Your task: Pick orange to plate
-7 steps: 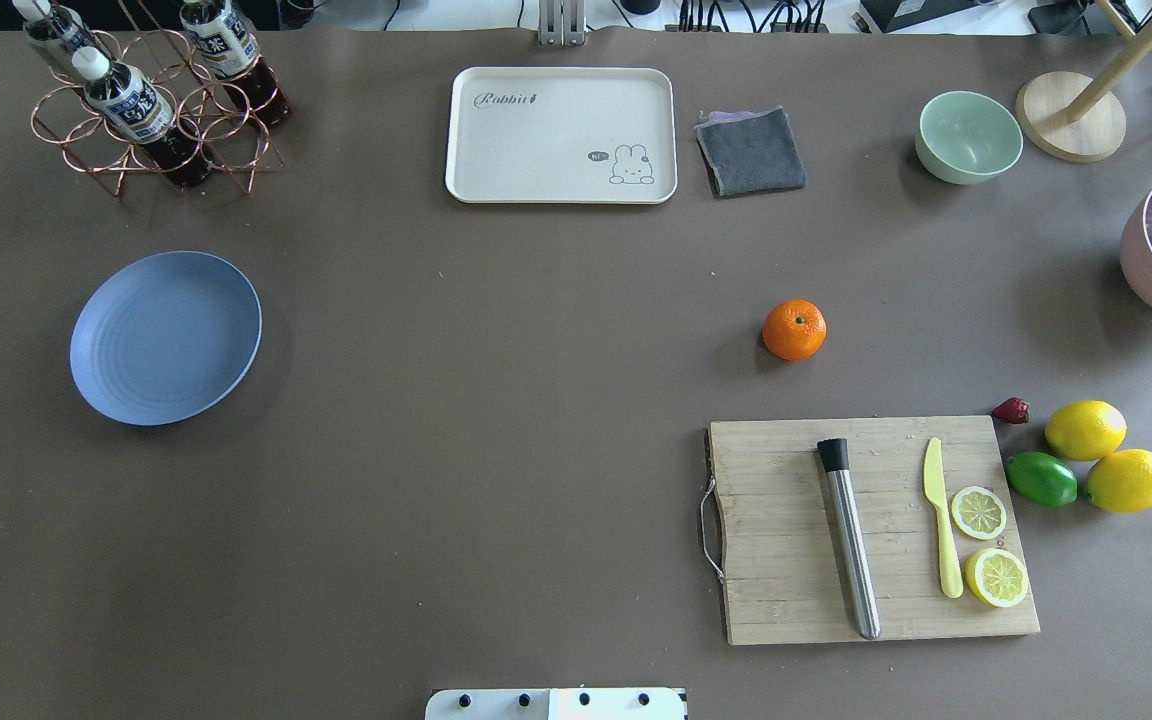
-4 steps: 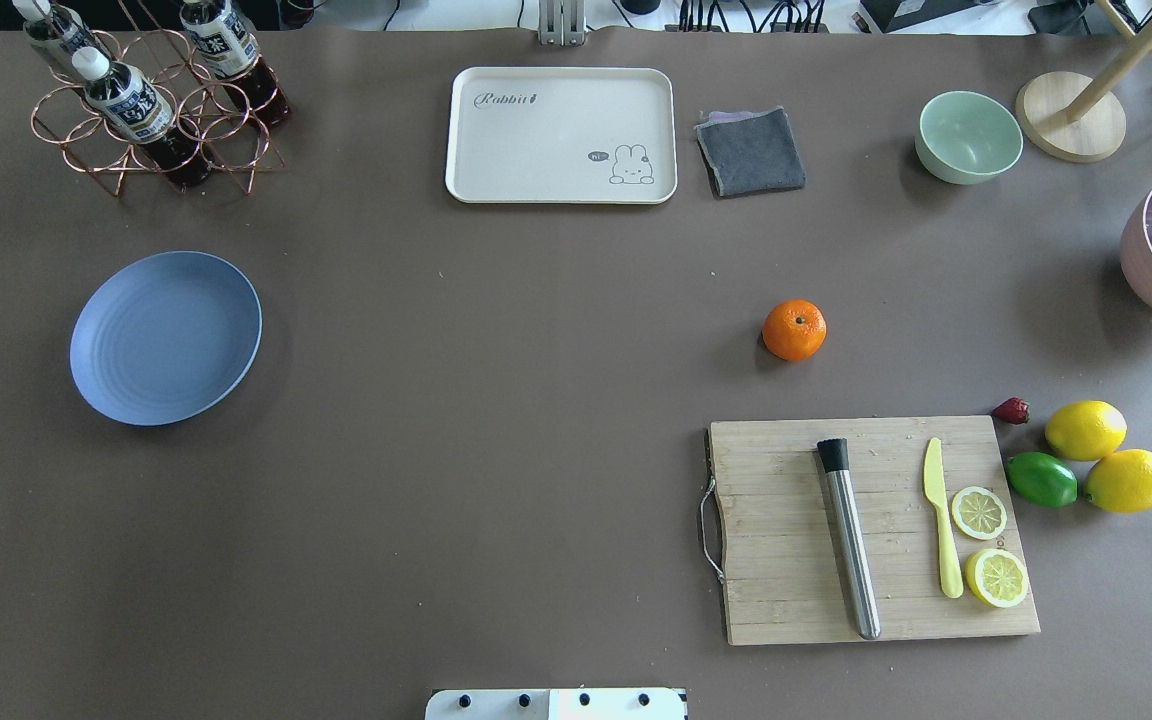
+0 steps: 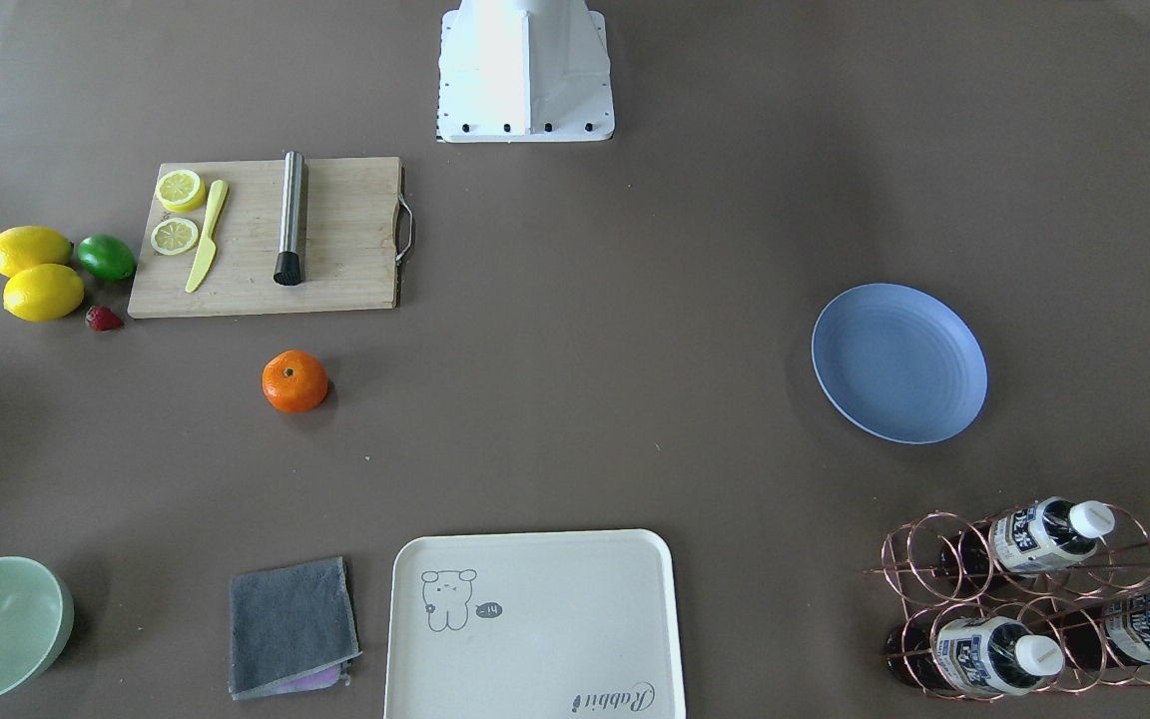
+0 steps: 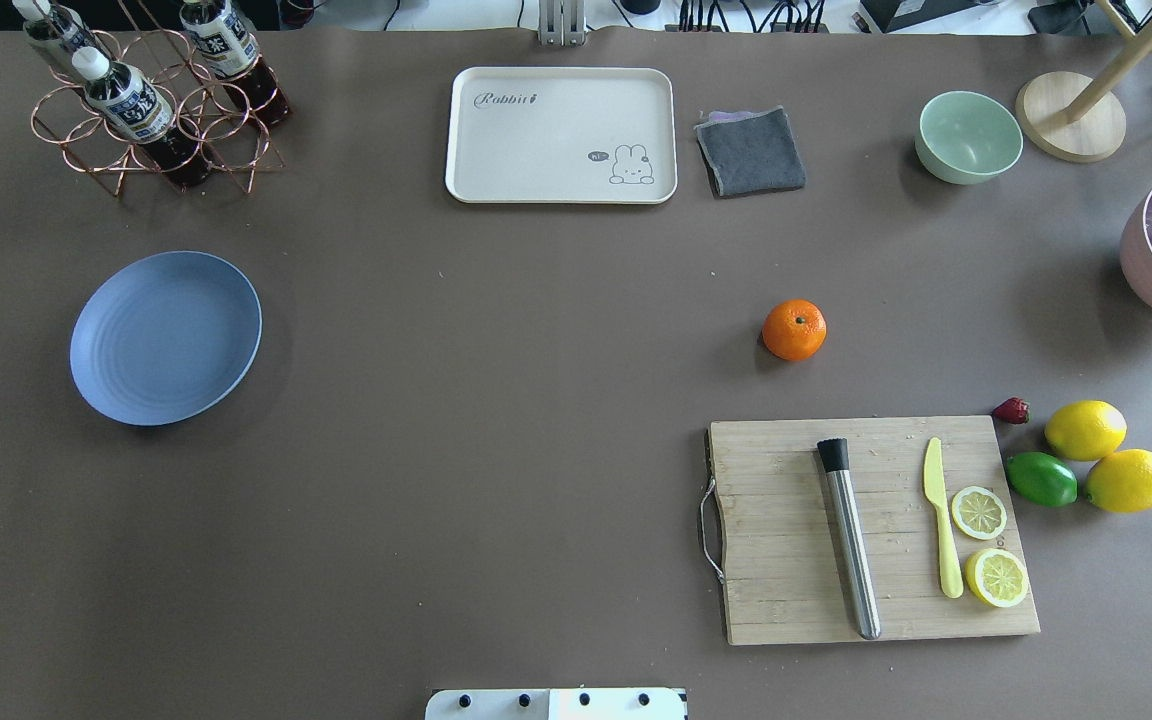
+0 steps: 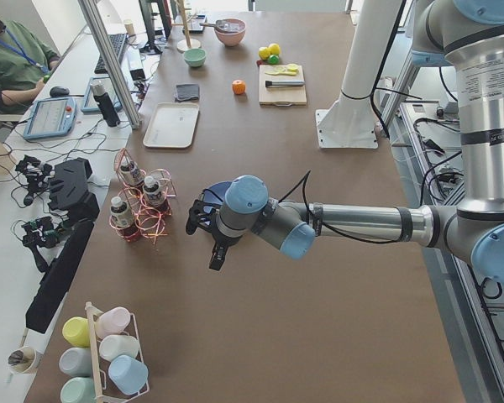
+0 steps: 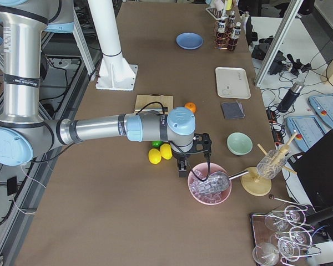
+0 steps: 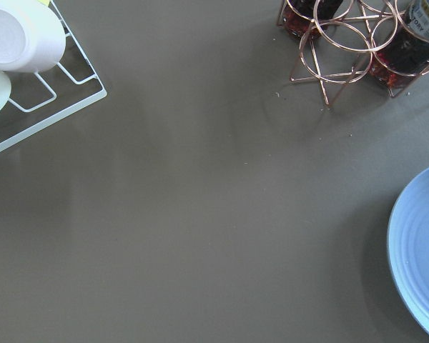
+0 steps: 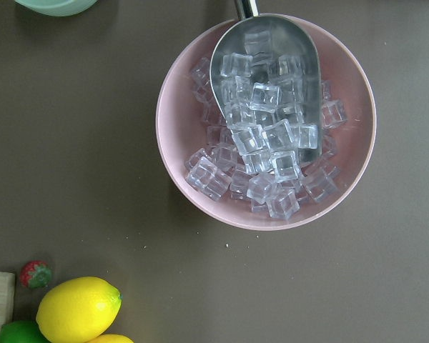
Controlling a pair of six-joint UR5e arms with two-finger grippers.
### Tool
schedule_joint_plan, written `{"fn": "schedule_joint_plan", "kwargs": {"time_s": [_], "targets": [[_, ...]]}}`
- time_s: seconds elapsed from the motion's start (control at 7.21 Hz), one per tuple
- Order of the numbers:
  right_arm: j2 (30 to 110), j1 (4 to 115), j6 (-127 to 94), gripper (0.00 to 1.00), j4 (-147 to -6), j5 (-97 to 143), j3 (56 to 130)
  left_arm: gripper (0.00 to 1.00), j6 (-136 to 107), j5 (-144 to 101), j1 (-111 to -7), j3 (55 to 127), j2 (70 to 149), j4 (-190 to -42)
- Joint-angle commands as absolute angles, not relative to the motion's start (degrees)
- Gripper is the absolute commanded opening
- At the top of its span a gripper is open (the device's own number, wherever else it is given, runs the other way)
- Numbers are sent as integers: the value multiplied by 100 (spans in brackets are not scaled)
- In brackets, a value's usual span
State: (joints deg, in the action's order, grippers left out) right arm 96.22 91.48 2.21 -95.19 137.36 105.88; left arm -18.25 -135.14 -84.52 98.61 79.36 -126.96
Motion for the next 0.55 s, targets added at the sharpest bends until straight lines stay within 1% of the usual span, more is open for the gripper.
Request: {"fn": "schedule_joint_plan", "kwargs": {"time_s": [0.0,0.14,0.28,0.42], "targets": [[9589,9132,220,100,-9527,13737,10556,98,-1976,-13509,-8211,9416,8172,-12997],[9580,9123,220,100,-9519,13737,10538,98,-2395,-13457,-7931,9082,8383,-13338],[9589,9132,220,100,-9527,13737,10538,98,-2965,-13073,-7467,8931,8489,-13812],[9589,9132,220,100,-9527,13746,10538,98,-4302,-12539,-6809,8938,8551,-14373]]}}
